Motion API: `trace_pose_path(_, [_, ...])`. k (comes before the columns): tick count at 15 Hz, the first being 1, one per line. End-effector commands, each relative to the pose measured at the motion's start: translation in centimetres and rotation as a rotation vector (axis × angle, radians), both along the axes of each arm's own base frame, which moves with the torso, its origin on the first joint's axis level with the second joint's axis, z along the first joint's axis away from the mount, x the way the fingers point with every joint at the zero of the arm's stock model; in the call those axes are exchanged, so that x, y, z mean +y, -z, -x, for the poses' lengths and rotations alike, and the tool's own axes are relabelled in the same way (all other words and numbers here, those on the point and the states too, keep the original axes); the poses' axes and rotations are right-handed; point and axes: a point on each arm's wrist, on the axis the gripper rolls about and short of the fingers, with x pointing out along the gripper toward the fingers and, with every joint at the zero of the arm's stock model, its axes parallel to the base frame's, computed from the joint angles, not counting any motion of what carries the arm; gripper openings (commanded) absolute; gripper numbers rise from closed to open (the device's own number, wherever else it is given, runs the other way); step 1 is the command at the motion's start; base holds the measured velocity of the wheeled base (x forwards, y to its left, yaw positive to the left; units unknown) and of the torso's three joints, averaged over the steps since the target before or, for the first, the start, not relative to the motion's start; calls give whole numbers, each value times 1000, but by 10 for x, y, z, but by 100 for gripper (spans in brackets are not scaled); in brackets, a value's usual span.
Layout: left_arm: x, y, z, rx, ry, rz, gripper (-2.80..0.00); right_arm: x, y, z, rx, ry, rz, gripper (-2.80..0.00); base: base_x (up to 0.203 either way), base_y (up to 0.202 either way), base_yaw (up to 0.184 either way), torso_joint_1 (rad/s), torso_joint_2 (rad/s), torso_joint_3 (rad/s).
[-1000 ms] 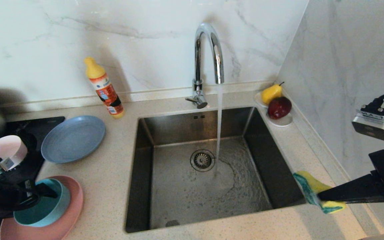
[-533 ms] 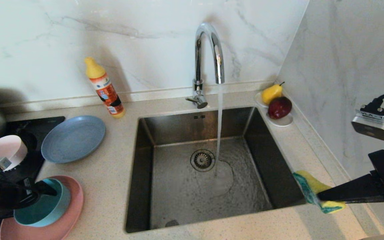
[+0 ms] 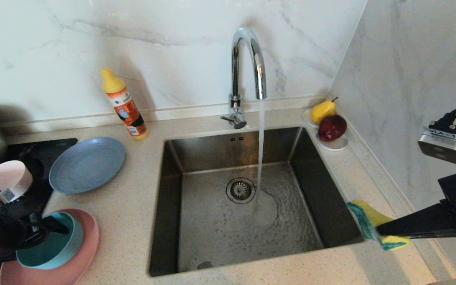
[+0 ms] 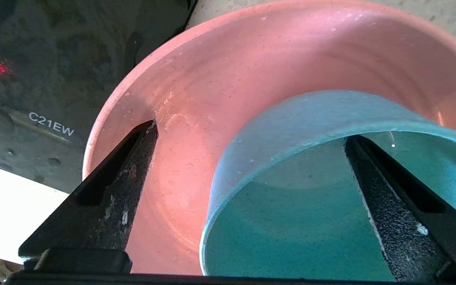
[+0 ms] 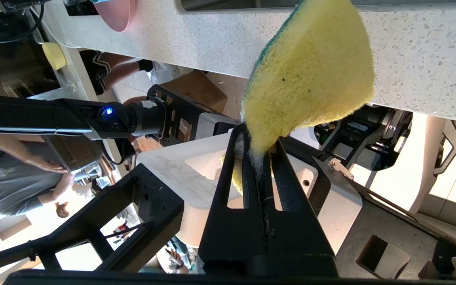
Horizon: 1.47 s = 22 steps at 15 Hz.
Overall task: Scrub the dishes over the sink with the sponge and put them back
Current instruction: Wash the bowl
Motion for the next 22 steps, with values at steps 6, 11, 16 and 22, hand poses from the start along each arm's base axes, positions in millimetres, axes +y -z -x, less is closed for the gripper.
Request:
trace_pose_path(6, [2,1,-3,1,-26,13,-280,0,1,0,8,-1,-1,-280,0,0,0,0,0,0])
trace_pose_path(11, [2,0,-3,3,-24,7,-280,0,1,0,10,-1,0,-280,0,0,0,0,0,0])
trace_pose_path(16, [13,-11,2,8,-43,-3,-280,2,5,-3,26,-3,7,-280,0,0,0,0,0,0])
trace_pose_path(22, [1,-64,24,-103,-8,45,-280,2,6,-5,33,-3,10,-280,0,0,0,0,0,0])
